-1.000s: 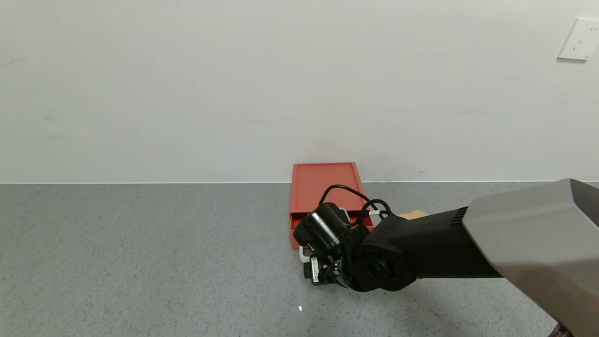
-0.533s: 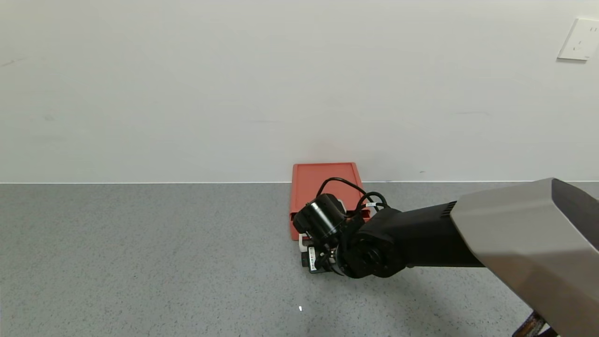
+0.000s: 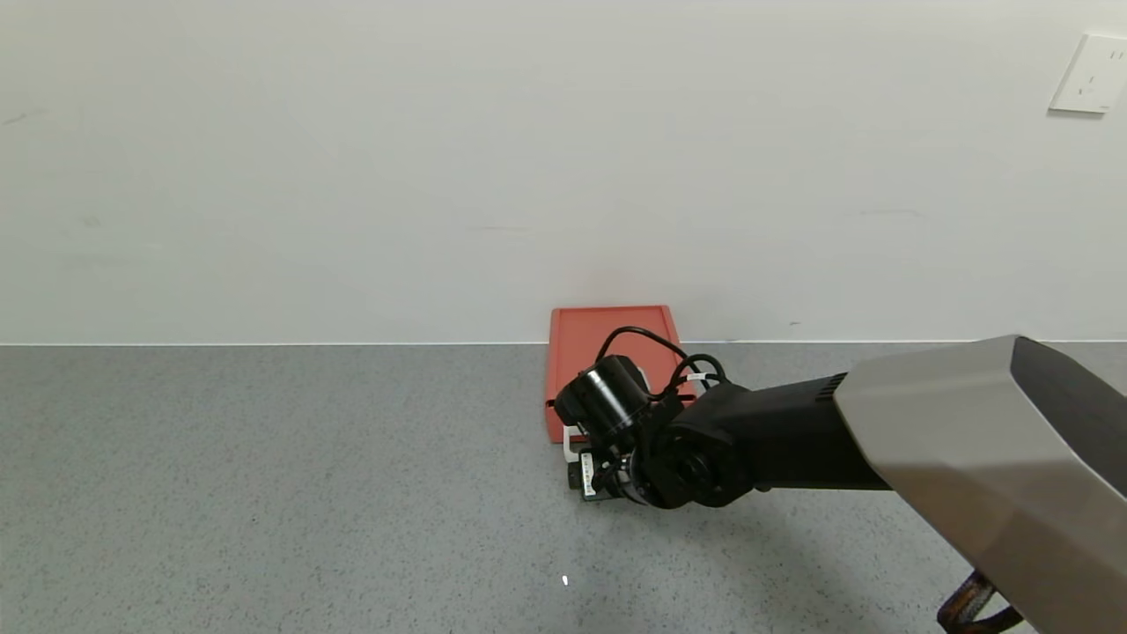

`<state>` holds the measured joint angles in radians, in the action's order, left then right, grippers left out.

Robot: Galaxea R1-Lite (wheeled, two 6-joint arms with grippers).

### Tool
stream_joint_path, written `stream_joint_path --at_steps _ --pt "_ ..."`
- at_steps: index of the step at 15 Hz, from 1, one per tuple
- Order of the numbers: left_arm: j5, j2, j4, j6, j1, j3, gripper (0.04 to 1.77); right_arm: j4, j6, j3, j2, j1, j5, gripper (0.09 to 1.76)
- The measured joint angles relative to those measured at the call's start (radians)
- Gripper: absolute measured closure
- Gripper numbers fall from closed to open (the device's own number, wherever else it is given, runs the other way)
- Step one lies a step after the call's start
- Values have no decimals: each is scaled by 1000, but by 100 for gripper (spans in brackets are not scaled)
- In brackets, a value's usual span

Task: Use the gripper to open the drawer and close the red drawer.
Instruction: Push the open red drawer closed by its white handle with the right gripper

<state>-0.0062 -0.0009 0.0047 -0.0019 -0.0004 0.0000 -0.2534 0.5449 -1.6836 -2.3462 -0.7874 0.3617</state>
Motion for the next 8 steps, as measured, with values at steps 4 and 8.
stream_joint_path --at_steps 4,8 --pt "0 0 0 0 0 0 9 -1 -3 -11 -6 4 0 14" --pt "0 0 0 0 0 0 9 0 -14 -14 -9 7 0 14"
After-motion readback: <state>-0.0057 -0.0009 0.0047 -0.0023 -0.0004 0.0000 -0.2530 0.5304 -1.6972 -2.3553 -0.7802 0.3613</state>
